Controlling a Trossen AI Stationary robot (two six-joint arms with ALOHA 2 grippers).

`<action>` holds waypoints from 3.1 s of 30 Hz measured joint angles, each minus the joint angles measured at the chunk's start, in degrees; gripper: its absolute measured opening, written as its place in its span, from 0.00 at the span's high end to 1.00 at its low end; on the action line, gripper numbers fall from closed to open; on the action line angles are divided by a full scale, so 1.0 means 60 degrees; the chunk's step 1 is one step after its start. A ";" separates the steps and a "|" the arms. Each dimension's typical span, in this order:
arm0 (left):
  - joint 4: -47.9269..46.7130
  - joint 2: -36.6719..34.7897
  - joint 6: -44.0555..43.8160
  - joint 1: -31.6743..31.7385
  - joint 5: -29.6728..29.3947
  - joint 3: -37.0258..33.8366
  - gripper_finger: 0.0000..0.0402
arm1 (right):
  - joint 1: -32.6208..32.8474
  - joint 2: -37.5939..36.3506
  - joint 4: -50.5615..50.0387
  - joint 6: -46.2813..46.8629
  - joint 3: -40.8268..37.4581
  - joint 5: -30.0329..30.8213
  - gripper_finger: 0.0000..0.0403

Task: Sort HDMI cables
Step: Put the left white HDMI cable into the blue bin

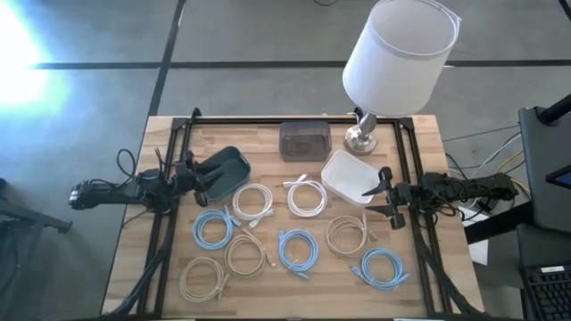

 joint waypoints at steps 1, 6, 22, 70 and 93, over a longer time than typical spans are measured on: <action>0.0050 0.0000 -0.0026 0.0000 0.0002 0.0000 0.67 | 0.0000 0.0000 0.0001 0.0002 -0.0001 0.0000 0.54; 0.0308 0.0062 -0.0377 0.0000 0.0524 0.0198 0.67 | 0.0000 0.0001 0.0002 0.0007 -0.0004 0.0000 0.54; -0.0977 0.3064 0.0675 -0.0002 0.1085 0.4084 0.67 | 0.0004 -0.0003 0.0002 0.0014 0.0000 0.0000 0.54; -0.1026 0.8776 0.1463 -0.0007 0.4581 0.5202 0.67 | 0.0000 0.0005 0.0000 0.0000 -0.0002 -0.0002 0.54; -0.1156 0.9675 0.1058 -0.0015 0.5007 0.5203 0.67 | 0.0000 0.0003 0.0885 0.0664 0.0000 0.0604 0.54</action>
